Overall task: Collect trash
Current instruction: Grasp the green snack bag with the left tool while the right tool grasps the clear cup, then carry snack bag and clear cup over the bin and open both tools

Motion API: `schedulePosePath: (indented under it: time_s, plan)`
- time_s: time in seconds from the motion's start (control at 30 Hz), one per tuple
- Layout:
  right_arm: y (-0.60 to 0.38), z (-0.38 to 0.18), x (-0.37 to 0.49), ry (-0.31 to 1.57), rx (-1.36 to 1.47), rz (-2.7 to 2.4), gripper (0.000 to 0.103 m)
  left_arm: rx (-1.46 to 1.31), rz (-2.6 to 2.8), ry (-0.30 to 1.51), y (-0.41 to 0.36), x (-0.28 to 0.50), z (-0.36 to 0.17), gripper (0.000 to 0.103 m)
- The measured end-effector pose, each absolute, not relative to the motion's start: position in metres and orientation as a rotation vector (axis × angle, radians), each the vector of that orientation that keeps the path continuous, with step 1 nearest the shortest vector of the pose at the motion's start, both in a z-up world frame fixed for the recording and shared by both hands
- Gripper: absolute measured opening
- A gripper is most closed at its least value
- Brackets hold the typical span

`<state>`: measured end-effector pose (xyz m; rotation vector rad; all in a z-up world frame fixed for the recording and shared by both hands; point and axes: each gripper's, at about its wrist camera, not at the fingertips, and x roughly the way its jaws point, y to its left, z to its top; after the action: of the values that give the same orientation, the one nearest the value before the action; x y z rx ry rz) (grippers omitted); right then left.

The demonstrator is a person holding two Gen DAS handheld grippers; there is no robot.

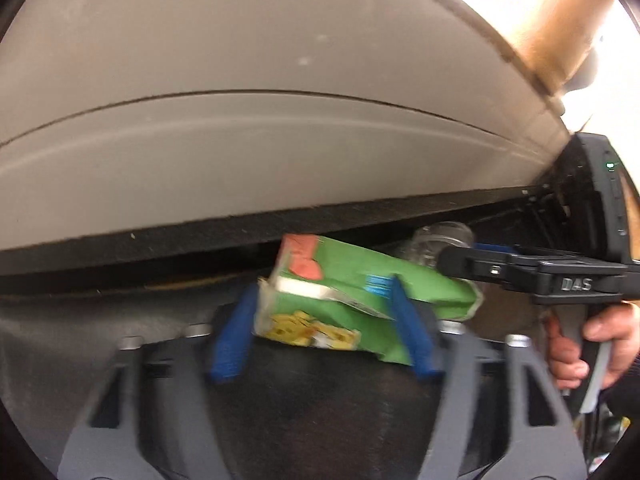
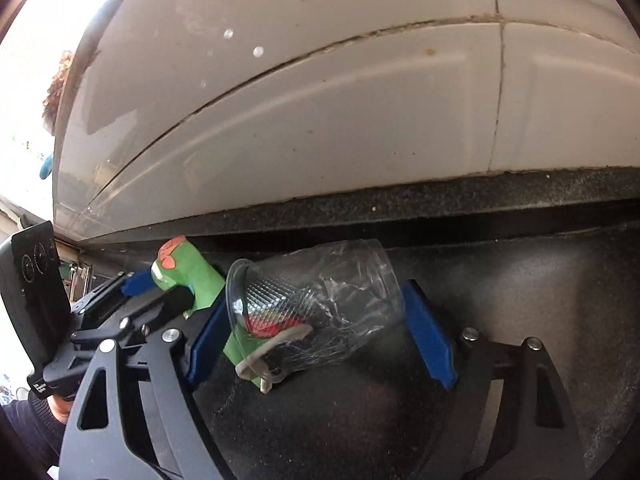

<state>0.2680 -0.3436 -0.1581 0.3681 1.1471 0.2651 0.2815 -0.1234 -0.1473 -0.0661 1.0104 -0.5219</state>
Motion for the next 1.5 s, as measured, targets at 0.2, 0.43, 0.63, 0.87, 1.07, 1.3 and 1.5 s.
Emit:
schedulePosePath:
  time_s: [0.2, 0.43, 0.63, 0.87, 1.07, 1.3, 1.5]
  plan:
    - [-0.340, -0.141, 0.239, 1.129, 0.298, 0.227, 0.073, -0.120, -0.545, 1.005, -0.110, 0.259, -0.127, 0.024]
    - [-0.337, -0.112, 0.178, 1.082, 0.234, 0.182, 0.073, -0.118, -0.539, 0.988, -0.099, 0.197, -0.099, 0.010]
    - [-0.330, -0.097, 0.140, 1.072, 0.227, 0.167, 0.073, -0.136, -0.474, 0.962, -0.079, 0.143, -0.071, 0.004]
    - [-0.297, -0.068, 0.100, 1.039, 0.174, 0.241, 0.073, -0.100, -0.332, 0.933, -0.055, 0.099, -0.043, 0.004]
    - [-0.249, -0.048, 0.073, 1.020, 0.101, 0.363, 0.073, -0.076, -0.176, 0.925, -0.007, 0.057, -0.025, 0.004]
    - [-0.172, -0.040, 0.054, 1.026, 0.008, 0.533, 0.073, -0.106, -0.019, 0.896, 0.053, 0.004, -0.011, 0.004]
    - [-0.056, -0.036, 0.028, 1.033, -0.133, 0.778, 0.073, -0.174, 0.184, 0.868, 0.122, -0.062, 0.000, 0.004]
